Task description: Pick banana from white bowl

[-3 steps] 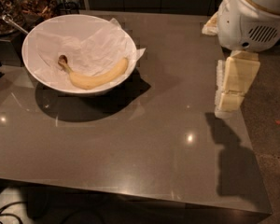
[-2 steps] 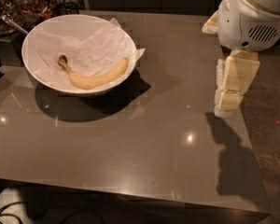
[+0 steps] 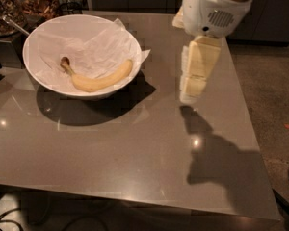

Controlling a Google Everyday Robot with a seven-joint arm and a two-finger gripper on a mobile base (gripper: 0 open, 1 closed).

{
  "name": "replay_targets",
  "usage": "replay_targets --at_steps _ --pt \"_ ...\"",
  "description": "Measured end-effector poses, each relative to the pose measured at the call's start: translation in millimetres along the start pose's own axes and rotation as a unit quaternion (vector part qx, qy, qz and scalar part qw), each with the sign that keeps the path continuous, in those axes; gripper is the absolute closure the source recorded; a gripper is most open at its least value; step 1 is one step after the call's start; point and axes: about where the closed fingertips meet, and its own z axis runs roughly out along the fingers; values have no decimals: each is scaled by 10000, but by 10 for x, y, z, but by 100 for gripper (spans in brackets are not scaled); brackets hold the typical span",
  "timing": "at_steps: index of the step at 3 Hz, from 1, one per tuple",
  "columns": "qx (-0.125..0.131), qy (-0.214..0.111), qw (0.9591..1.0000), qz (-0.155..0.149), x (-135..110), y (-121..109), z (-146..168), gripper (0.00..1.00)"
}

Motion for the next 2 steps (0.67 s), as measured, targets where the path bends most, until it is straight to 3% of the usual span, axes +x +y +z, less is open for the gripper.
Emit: replay_targets --at_steps 1,2 --pt "-234 -157 9995 -148 -481 -191 112 0" --pt "-161 -249 9993 -211 -600 -240 115 0"
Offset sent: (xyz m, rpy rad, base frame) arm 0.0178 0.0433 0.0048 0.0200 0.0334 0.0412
